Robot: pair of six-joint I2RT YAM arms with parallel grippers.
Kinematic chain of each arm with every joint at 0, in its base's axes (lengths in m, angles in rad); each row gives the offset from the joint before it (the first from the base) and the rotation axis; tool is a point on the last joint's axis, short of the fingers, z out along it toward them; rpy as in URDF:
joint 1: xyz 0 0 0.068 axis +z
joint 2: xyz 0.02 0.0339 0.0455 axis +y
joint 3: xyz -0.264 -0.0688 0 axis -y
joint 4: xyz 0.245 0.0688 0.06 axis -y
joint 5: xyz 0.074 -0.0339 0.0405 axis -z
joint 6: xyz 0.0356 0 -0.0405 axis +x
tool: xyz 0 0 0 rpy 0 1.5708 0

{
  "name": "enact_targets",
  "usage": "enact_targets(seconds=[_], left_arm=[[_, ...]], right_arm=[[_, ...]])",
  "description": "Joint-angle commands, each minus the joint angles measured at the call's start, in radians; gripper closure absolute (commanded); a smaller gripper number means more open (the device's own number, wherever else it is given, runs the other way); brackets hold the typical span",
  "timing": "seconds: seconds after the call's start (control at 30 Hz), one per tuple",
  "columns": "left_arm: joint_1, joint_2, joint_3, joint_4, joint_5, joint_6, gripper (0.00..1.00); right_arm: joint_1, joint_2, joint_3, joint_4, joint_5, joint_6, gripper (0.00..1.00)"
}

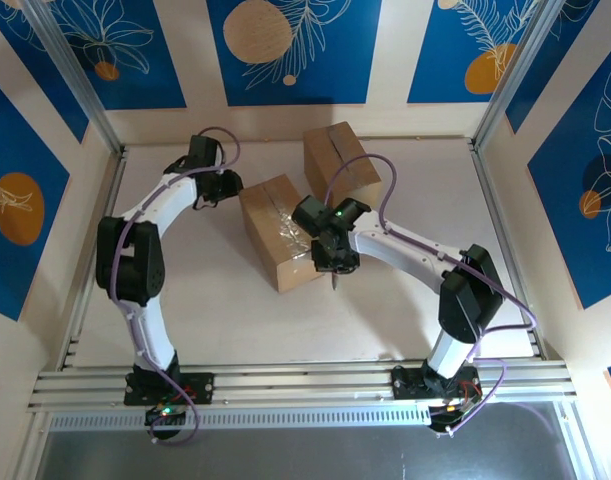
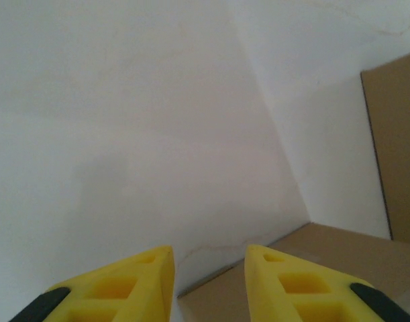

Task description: Unpack the express box

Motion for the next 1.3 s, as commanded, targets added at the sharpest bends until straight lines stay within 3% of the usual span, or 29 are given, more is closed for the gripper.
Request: enact_targets(seconds=[0.0, 0.33, 0.53, 0.67, 0.8, 1.13, 1.27], left_arm=[[-0.009, -0.119, -0.132, 0.065, 0.056, -0.020, 0.67], [-0.051, -0.412, -0.484, 0.120, 0.036, -0.081, 0.67], [-0.066, -0.514, -0.600, 0.123, 0.014, -0.111, 0.65], [-0.068, -0.519, -0.595, 0.103, -0.007, -0.102, 0.62], [-0.067, -0.515, -0.560, 0.058, -0.076, -0.091, 0.49], [-0.063, -0.543, -0.372, -0.230, -0.504, -0.097, 0.28], [-0.062, -0.604, -0.334, -0.222, -0.511, -0.082, 0.22]], right_arm=[[-0.024, 0.021, 0.055, 0.024, -0.027, -0.034, 1.00], [-0.074, 0.057, 0.096, 0.078, -0.061, -0.160, 1.00], [-0.088, 0.052, 0.092, 0.082, -0.076, -0.177, 1.00], [-0.085, 0.038, 0.073, 0.084, -0.086, -0.166, 1.00], [-0.082, 0.005, 0.038, 0.083, -0.089, -0.148, 1.00], [-0.110, -0.123, -0.068, 0.047, -0.061, -0.116, 1.00], [-0.139, -0.197, -0.120, 0.050, -0.063, -0.117, 1.00]])
